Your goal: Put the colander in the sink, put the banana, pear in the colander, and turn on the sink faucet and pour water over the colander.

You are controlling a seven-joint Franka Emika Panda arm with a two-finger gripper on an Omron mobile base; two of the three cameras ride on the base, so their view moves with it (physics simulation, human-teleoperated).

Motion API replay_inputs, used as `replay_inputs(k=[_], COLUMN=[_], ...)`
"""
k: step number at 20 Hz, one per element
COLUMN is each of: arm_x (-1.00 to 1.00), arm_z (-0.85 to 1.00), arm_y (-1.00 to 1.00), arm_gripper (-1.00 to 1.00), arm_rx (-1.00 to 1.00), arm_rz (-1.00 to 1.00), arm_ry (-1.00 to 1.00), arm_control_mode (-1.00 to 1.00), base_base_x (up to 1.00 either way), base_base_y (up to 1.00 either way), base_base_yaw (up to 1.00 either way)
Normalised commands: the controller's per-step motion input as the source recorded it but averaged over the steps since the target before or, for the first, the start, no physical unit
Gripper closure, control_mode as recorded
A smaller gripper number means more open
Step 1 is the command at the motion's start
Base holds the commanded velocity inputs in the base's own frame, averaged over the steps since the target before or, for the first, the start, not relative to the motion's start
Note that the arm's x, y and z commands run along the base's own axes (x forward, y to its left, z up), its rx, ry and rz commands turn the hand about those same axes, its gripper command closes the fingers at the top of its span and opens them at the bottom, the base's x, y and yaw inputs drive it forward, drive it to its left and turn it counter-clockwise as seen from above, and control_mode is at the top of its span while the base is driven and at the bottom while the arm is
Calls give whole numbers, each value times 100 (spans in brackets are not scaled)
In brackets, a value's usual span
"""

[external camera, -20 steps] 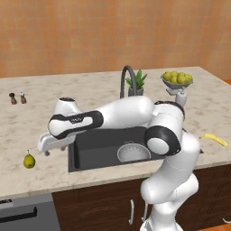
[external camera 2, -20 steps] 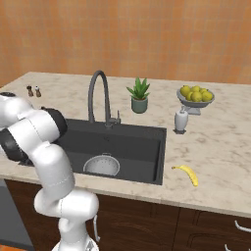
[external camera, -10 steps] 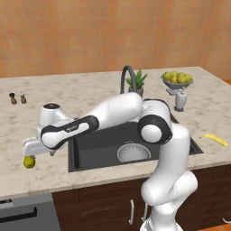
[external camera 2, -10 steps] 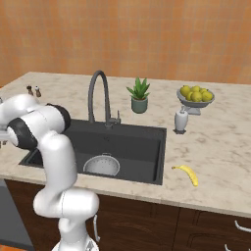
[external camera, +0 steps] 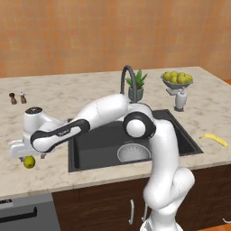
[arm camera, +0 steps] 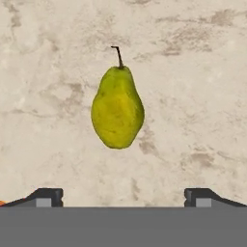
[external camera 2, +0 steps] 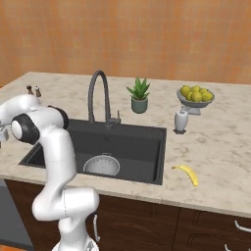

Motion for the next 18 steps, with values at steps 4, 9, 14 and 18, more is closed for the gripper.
replay_inputs(k=[4, 9, 14, 18], arm_x=[37, 44, 33, -8], arm_z=[-32, -46, -36, -49], arm_y=[4, 2, 36, 4], arm_gripper=[-100, -100, -100, -100], arm_rx=[-6, -2, 0, 0], arm_rz=[-11, -8, -6, -9], arm_ry=[2, 1, 0, 0], arm_control_mode=[-100, -100, -100, -100], base_base_x=[0, 0, 0, 0], base_base_y=[0, 0, 0, 0], base_base_yaw=[0, 0, 0, 0])
